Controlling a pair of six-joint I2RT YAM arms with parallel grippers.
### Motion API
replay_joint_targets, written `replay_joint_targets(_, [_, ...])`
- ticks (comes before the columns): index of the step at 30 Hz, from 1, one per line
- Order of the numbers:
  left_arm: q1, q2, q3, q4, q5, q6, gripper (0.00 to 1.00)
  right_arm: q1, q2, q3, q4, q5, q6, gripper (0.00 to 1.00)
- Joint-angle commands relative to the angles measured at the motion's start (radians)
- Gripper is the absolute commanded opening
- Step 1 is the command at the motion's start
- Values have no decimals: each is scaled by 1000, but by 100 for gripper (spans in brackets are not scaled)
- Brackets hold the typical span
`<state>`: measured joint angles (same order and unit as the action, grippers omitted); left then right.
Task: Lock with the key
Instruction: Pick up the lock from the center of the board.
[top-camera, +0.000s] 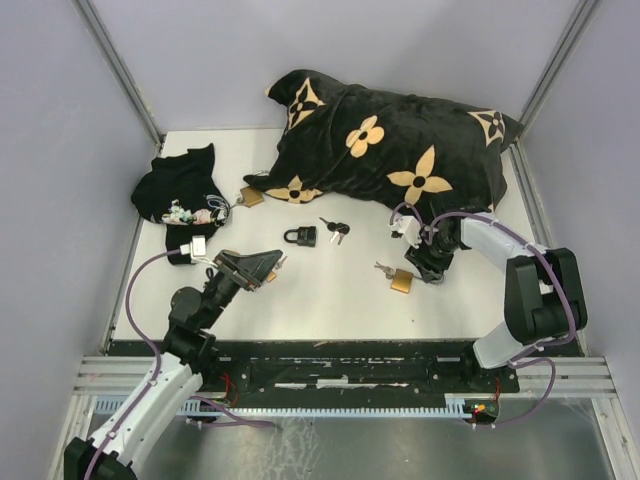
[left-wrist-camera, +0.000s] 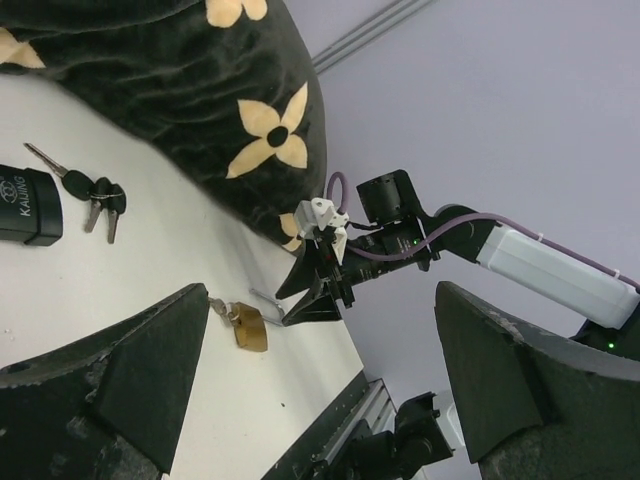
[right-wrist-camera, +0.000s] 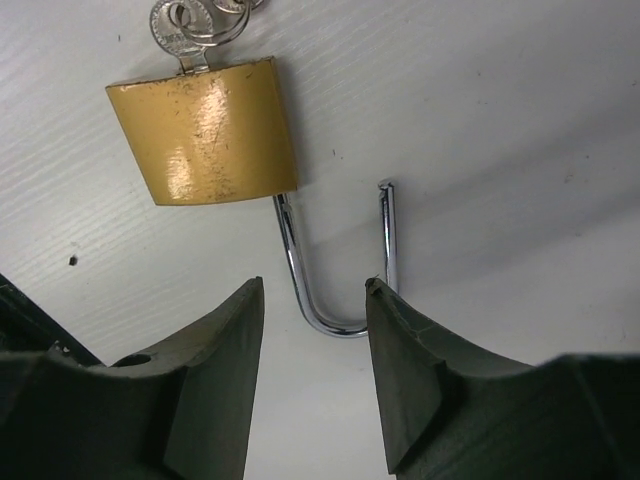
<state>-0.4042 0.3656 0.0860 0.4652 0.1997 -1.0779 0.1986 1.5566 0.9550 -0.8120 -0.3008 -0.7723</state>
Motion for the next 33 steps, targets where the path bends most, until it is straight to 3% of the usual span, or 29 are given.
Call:
replay_joint_targets(1, [4, -4, -10, -3, -28, -39, 99, 15, 33, 2, 65, 21, 10, 52])
replay_joint_targets(9, [5, 59, -43, 117, 0, -87, 99, 49, 85, -2, 95, 47, 15, 48])
replay_joint_targets(22, [4, 23, -61, 83, 7, -98, 99, 67, 108, -37, 119, 68, -4, 38])
replay_joint_targets(33, [5, 45, -69, 98, 23, -107, 99, 67, 47, -23, 7, -44, -94, 2])
